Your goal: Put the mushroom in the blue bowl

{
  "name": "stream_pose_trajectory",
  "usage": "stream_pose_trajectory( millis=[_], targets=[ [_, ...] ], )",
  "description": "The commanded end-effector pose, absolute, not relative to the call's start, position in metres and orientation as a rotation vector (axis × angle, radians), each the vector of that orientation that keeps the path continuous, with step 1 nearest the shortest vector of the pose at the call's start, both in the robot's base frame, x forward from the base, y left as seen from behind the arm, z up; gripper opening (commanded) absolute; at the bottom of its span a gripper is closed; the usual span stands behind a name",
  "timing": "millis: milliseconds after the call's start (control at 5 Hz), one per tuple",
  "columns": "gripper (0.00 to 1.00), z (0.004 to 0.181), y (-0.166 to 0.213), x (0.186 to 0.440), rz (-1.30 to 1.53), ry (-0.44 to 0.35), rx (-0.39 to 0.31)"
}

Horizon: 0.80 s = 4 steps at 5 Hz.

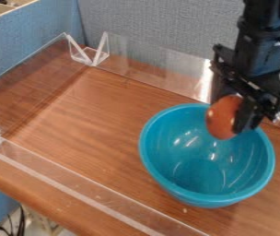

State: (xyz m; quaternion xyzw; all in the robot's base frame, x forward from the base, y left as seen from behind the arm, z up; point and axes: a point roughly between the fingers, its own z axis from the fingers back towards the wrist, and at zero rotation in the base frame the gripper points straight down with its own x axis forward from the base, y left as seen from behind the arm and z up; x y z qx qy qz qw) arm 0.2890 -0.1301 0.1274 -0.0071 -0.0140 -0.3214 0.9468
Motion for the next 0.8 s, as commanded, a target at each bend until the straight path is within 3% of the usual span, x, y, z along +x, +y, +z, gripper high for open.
stream_pose_trajectory(
  millis=[0,200,600],
  targets=[
    [0.00,0.133,-0.130,0.290,-0.638,-0.072,-0.019],
    [0.00,0.125,-0.128,0.290,-0.619,-0.066,-0.021],
    [0.00,0.124,-0.160,0.288,-0.609,-0.048,-0.027]
  ],
)
